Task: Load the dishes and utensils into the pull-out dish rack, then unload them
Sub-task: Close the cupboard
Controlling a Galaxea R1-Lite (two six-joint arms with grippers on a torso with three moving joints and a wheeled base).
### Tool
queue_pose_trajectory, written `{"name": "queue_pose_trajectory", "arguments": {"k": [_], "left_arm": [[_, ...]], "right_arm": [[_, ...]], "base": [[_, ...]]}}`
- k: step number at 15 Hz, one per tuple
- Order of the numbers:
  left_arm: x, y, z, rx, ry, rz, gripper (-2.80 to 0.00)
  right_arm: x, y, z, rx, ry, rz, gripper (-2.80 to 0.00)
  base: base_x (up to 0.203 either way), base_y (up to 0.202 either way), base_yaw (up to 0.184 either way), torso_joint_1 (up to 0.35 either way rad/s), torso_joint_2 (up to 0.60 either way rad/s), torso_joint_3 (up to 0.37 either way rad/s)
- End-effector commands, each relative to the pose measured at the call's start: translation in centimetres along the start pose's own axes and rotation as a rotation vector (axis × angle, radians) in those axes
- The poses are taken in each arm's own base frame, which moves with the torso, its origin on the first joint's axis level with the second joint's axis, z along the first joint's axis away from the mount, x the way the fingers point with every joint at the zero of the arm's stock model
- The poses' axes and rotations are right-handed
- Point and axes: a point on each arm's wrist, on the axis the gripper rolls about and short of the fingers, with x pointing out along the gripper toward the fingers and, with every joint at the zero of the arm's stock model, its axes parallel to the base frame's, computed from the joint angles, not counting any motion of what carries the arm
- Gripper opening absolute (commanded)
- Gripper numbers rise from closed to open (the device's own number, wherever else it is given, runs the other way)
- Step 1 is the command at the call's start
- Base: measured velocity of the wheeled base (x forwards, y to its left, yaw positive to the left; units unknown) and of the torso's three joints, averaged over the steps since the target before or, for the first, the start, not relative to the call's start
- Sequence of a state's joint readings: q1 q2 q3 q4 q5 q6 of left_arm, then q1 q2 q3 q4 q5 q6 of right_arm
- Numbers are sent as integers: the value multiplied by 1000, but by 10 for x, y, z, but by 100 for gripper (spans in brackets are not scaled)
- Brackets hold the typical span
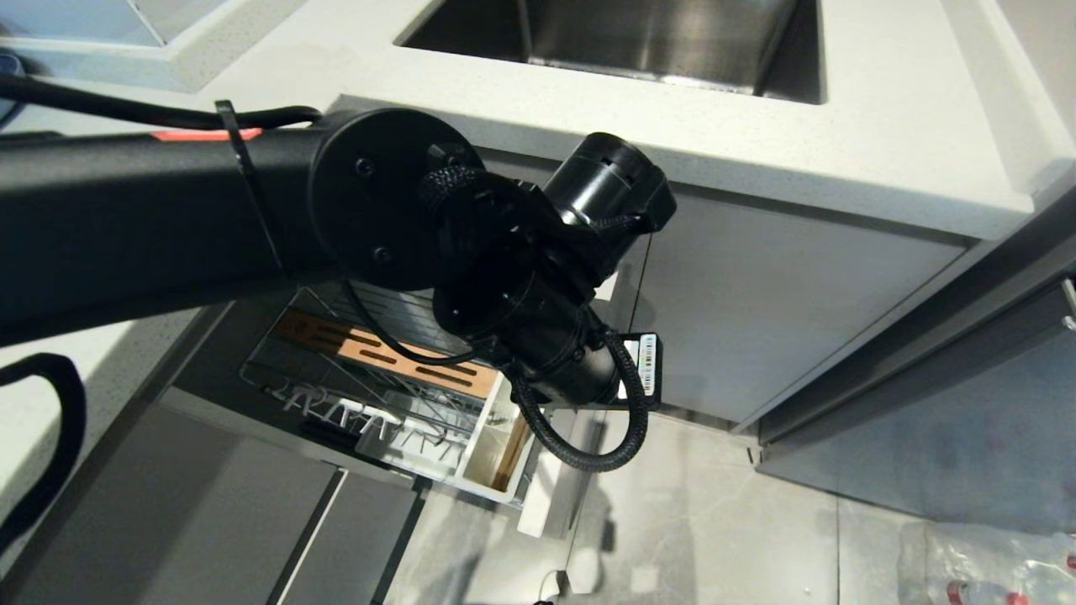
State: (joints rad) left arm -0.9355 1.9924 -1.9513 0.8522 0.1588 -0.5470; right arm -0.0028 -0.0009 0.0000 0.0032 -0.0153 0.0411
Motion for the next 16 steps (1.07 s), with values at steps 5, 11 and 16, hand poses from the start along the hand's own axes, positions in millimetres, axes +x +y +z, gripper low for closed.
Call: {"name": "queue_pose_trajectory", "arguments": {"k": [5, 11, 16], "left_arm": [[2, 3, 1, 2, -78, 150, -280], [1, 7, 2, 6, -124, 242, -280], [-1, 15, 5, 3, -173, 338, -280]], "right_arm": [[0, 0, 0, 0, 2, 0, -280], [0, 0, 0, 0, 2, 0, -280], [0, 0, 0, 0, 2, 0, -280]], "base": [[0, 0, 0, 0, 0, 0], [0, 0, 0, 0, 0, 0], [0, 0, 0, 0, 0, 0]]}}
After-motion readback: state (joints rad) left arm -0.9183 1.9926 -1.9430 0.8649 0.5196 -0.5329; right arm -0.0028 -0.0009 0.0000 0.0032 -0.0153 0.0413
